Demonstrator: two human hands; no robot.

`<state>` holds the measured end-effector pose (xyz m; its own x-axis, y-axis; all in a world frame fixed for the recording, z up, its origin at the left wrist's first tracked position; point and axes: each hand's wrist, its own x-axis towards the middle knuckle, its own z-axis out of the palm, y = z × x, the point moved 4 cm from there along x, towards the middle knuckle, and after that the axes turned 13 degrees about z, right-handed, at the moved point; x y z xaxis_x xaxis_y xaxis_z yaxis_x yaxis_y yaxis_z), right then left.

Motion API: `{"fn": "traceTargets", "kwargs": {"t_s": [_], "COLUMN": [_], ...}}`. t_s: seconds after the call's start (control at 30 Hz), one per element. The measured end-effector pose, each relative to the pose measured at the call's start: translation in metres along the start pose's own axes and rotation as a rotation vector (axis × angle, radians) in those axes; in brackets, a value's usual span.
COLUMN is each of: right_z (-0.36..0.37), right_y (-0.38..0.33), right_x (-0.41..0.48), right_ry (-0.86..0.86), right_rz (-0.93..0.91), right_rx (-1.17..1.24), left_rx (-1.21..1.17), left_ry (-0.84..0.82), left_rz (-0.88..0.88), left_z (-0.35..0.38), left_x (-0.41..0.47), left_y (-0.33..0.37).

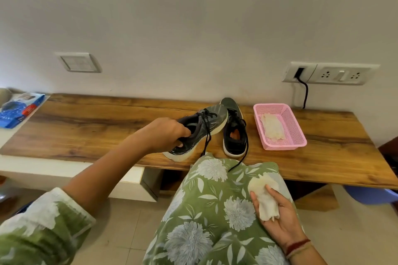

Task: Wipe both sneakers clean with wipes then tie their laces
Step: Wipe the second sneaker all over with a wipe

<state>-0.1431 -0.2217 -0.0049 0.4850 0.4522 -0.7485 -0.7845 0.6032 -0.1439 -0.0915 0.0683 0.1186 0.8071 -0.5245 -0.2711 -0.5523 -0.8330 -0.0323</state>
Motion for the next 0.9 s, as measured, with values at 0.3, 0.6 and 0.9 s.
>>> {"fn": "traceTargets", "kwargs": {"t_s": [0.3, 0.6, 0.9], "right_z": [0.100, 0.249, 0.249], "right_y": [-0.022, -0.021, -0.028], "right_x": [-0.069, -0.092, -0.095], "right_ry": [-0.147, -0.149, -0.029], "right_rz": [-0.444, -1.475, -1.516], "right_rx": [-1.030, -2.539, -2.879], "left_rx": [0.150, 0.258, 0.210], "left_ry": [0.088, 0.276, 0.444], "left_rz": [-0.029, 0.124, 0.216], "left_z": [-0.059, -0.085, -0.079], "left_x": [-0.074, -0.077, -0.062], "left_y": [0.009, 0.053, 0.069]}}
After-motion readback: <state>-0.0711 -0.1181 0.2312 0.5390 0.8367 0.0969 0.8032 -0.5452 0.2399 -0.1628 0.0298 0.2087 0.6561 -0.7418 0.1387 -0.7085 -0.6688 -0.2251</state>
